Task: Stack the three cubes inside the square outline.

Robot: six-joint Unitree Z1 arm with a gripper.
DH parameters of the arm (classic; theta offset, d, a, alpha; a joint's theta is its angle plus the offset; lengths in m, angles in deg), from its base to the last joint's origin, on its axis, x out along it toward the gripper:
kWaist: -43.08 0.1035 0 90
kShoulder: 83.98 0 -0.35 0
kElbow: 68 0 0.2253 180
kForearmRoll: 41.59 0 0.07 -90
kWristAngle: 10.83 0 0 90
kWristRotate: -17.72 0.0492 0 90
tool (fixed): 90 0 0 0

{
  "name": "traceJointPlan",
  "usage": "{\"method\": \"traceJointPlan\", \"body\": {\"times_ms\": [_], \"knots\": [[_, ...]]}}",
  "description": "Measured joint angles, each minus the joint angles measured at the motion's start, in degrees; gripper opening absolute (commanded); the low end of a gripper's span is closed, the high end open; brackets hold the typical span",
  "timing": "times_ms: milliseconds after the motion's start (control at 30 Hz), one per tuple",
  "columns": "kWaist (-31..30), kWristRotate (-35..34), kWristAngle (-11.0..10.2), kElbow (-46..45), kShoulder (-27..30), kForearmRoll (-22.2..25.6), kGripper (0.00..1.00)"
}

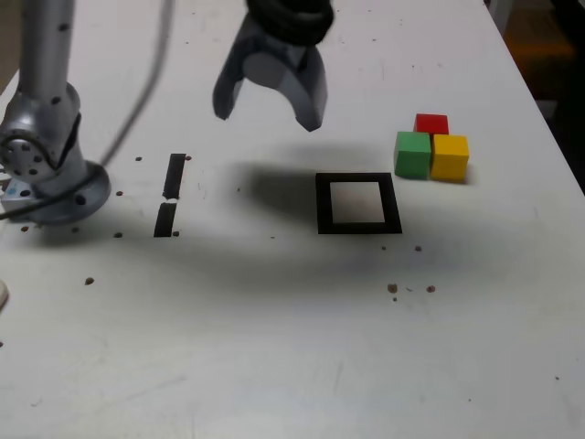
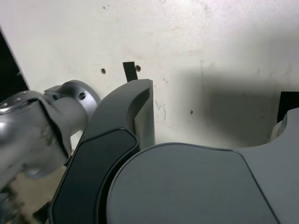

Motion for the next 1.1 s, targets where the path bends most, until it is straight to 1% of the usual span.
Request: {"method": "traceJointPlan", "body": {"times_ms": [67, 100, 133, 200, 300, 433, 500, 567, 600, 667, 700, 800, 900, 967, 1000, 1100], "knots": [[0.4, 0.2, 0.3, 4.6, -4.1, 2.8, 0.99], [1.0, 0.3, 0.8, 7.7, -6.9, 5.7, 0.99], [1.3, 0.3, 0.9, 9.5, -8.4, 6.2, 0.99], [3.5, 1.0, 2.1, 14.8, -12.9, 7.8, 0.99], [5.4, 2.6, 2.3, 21.3, -18.5, 7.8, 0.99], [6.5, 3.7, 1.4, 28.8, -24.0, 7.8, 0.99], [6.4, 3.7, 1.0, 32.8, -23.7, 7.8, 0.99], [6.1, 3.7, 0.1, 37.4, -22.7, 7.8, 0.99], [6.1, 3.7, -0.9, 40.6, -22.0, 7.8, 0.99], [6.1, 3.7, -1.9, 44.9, -21.1, 7.8, 0.99], [6.1, 3.7, -3.2, 47.9, -20.1, 7.8, 0.99], [6.1, 3.7, -4.1, 53.8, -18.0, 7.8, 0.99], [6.1, 3.7, -4.1, 58.3, -17.9, 7.8, 0.99], [6.1, 3.7, -4.0, 58.2, -18.7, 7.8, 0.99], [6.1, 3.7, -3.8, 59.1, -20.5, 7.8, 0.99], [6.1, 3.6, -3.6, 58.6, -22.7, 7.8, 0.99]]}}
